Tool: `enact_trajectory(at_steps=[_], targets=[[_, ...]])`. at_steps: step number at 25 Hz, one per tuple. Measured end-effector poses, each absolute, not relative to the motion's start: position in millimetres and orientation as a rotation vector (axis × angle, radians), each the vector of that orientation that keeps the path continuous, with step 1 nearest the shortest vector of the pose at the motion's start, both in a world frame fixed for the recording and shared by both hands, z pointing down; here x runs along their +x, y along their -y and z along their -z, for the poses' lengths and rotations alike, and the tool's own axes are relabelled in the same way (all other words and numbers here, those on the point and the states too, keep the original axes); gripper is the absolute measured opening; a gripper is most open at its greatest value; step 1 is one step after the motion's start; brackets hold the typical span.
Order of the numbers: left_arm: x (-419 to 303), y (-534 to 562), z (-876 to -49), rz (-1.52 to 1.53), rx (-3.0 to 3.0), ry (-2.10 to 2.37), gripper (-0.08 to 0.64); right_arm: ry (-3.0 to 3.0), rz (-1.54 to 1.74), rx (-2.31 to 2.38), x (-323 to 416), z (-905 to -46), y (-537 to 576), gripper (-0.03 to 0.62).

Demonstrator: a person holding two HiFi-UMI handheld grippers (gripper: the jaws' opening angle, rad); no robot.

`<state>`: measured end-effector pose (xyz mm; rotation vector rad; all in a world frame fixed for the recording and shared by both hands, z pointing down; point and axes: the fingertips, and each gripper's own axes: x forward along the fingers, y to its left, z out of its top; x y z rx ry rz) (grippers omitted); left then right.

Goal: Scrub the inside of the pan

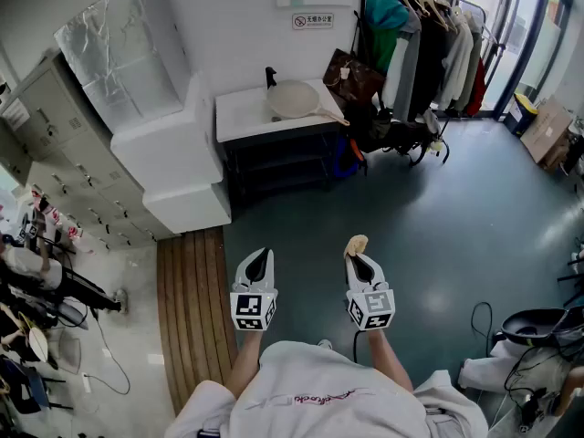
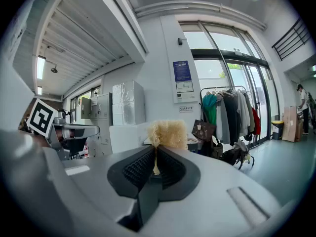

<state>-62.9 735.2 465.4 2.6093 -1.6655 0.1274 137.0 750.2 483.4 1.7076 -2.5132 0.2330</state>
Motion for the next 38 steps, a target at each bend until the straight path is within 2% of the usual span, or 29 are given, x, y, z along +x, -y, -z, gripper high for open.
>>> enact_trajectory(at_steps=[38], targets=[[9.6, -740.5, -457.2, -0.137, 2.58, 1.746, 0.0, 2.601, -0.25, 1.594, 198.5, -487.8, -757.7, 0.023]])
